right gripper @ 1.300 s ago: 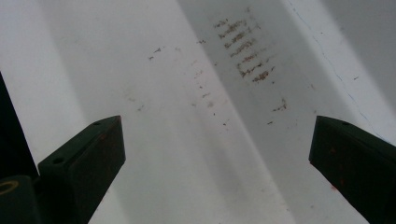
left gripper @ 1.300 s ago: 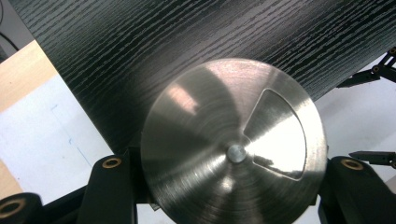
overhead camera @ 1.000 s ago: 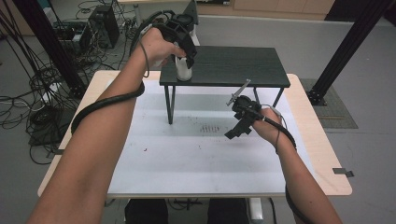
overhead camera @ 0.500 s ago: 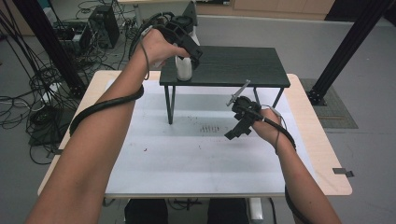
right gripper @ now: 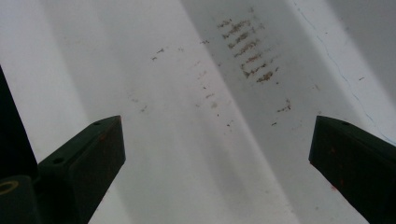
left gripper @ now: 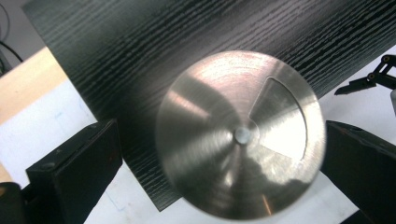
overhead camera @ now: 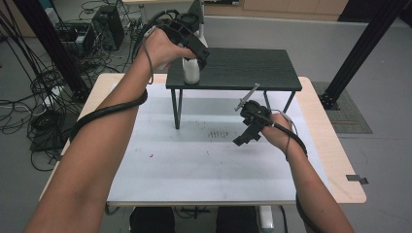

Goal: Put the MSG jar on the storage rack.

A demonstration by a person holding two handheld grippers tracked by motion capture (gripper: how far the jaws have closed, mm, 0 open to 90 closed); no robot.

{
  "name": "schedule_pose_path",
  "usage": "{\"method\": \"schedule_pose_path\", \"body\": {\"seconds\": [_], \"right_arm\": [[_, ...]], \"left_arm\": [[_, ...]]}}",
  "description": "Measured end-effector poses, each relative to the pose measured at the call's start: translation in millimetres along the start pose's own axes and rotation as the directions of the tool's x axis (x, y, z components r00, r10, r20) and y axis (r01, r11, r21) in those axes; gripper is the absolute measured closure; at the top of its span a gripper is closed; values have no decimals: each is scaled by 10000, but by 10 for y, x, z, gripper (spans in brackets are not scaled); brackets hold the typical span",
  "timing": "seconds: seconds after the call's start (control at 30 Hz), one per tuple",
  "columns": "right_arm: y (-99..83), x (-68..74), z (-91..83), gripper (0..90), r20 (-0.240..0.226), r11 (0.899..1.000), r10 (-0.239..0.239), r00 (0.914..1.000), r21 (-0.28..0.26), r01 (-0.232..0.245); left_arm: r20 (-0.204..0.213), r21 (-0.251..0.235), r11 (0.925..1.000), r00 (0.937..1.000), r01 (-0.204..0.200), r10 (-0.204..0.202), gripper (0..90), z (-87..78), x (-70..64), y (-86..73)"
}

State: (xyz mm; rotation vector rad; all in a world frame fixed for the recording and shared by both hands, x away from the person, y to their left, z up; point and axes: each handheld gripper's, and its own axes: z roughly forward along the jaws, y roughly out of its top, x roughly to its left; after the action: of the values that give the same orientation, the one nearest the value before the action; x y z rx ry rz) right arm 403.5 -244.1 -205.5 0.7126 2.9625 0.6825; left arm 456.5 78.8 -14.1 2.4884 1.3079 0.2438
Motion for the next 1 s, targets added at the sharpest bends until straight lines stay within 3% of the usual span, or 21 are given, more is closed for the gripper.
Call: {"method": "schedule_pose_path", "body": {"seconds": [0.33,0.53,0.77,0.83,1.0], "right_arm": [[15,21,-3,36,1,10000,-63,10000,-35,63],[27,33,3,36,-4,10000,-87,10000,-10,87],[36,46,-11,36,10,9999,-125,9999,3,125],[35,51,-15,36,43,9999,-104,9999,9,104],[32,53,-26,36,58,9999,-110,9999,-14,110]], "left_arm": [[-116,-466,9983,9993,-354,349,3,-304,-101,-187],[-124,-150,9967,9968,-795,793,3,-410,-182,-311],[-128,-128,9906,9906,-1364,1363,3,-543,-298,-671],[-424,5,9859,9850,-1674,1673,3,-551,-403,-816],[-398,141,9763,9755,-2158,2162,3,-522,-510,-1119]]}}
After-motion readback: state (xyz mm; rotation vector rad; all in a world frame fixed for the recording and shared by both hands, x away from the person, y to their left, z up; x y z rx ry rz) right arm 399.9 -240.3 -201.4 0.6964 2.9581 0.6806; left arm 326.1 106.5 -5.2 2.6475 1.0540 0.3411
